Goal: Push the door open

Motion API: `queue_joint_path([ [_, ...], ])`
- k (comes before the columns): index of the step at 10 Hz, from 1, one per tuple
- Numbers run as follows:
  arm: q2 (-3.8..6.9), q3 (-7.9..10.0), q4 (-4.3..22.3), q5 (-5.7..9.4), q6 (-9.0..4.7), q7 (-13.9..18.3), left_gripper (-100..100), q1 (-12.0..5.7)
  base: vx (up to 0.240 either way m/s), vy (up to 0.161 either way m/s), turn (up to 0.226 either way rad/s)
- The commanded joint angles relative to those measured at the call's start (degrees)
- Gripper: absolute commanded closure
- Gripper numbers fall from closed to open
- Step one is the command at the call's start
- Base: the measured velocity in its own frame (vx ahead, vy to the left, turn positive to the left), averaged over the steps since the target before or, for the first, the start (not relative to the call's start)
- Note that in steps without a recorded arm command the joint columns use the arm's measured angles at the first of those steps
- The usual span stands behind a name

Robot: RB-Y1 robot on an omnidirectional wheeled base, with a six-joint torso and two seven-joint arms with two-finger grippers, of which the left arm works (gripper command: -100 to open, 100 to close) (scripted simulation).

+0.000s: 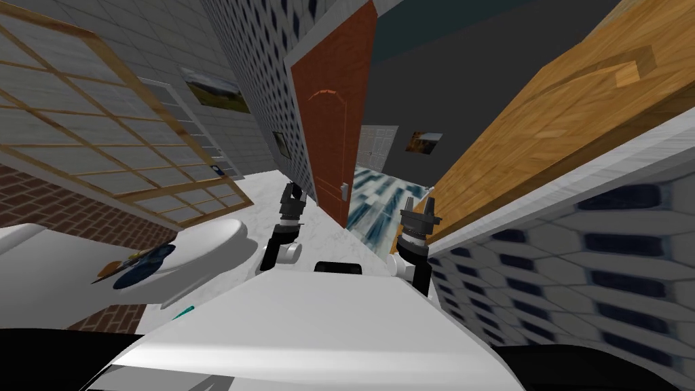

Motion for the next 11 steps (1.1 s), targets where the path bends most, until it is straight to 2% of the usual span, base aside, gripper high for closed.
queue_joint_path([
  [1,0.51,-0.62,2.41,-0.06,0.84,0.13,-100,-1.38,0.101,0.095,-0.119],
  [11,3.16,-5.74,18.72,-0.69,3.85,0.72,-100,-8.58,0.086,0.083,-0.121],
])
